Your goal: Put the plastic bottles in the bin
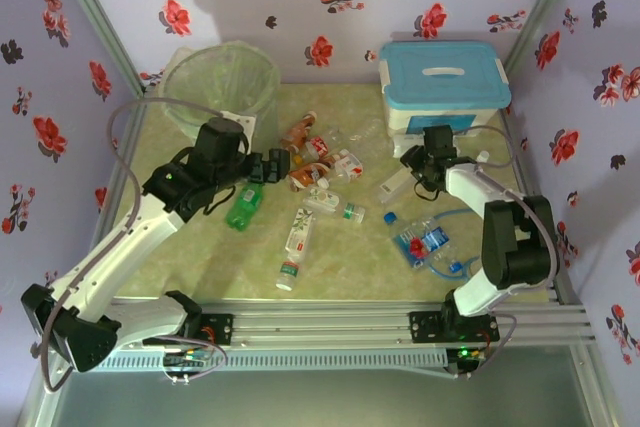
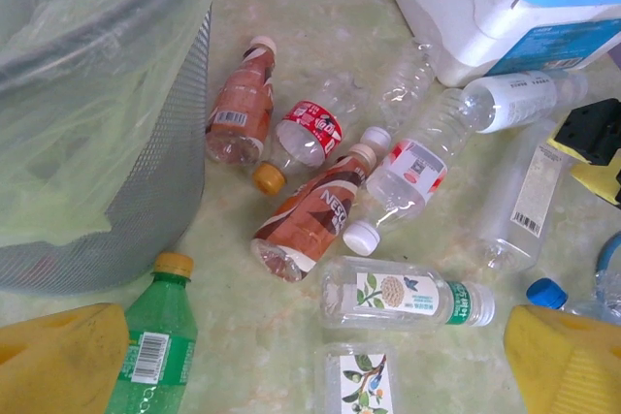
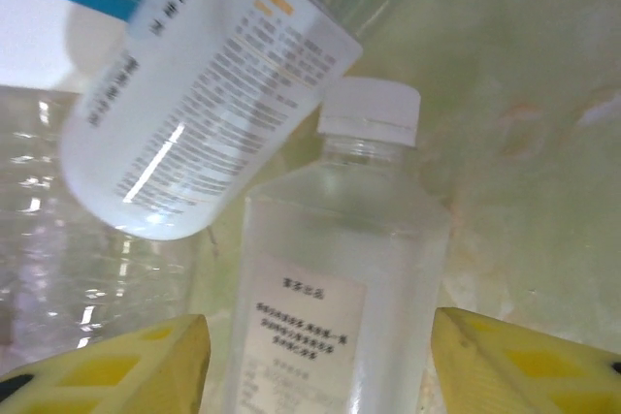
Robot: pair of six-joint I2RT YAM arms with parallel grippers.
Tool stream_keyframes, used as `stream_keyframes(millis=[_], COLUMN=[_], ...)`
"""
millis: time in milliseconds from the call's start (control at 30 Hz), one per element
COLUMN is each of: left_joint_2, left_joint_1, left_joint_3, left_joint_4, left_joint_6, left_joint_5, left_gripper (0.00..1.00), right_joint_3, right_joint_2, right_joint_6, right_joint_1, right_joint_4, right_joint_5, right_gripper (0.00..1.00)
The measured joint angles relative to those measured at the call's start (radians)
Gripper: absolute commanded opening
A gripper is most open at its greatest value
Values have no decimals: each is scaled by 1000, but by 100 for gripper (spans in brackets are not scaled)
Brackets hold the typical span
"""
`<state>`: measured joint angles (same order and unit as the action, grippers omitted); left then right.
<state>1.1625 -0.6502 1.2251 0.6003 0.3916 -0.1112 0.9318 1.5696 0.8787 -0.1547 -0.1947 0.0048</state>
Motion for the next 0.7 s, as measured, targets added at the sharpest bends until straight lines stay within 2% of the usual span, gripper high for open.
stream_keyframes(millis=[133,233,500,700], left_joint_2=[13,19,18,8], left_joint_1=[-8,-13,-15,-16], left_joint_3=[10,10,10,10], left_joint_4=[-3,-3,-3,-4], left_joint_6=[0,0,0,0], left_joint_5=[4,7,7,7], left_gripper=[100,100,100,100], right_joint_3=[0,0,5,7], right_joint_2=[-16,-7,91,140], right_joint_6=[-17,-18,-13,-3], right_joint_1=[6,6,-3,-18], right_joint_4=[-7,-16,-14,-9], right_joint_5=[-5,-11,-10,-4], right_gripper=[82,91,91,82])
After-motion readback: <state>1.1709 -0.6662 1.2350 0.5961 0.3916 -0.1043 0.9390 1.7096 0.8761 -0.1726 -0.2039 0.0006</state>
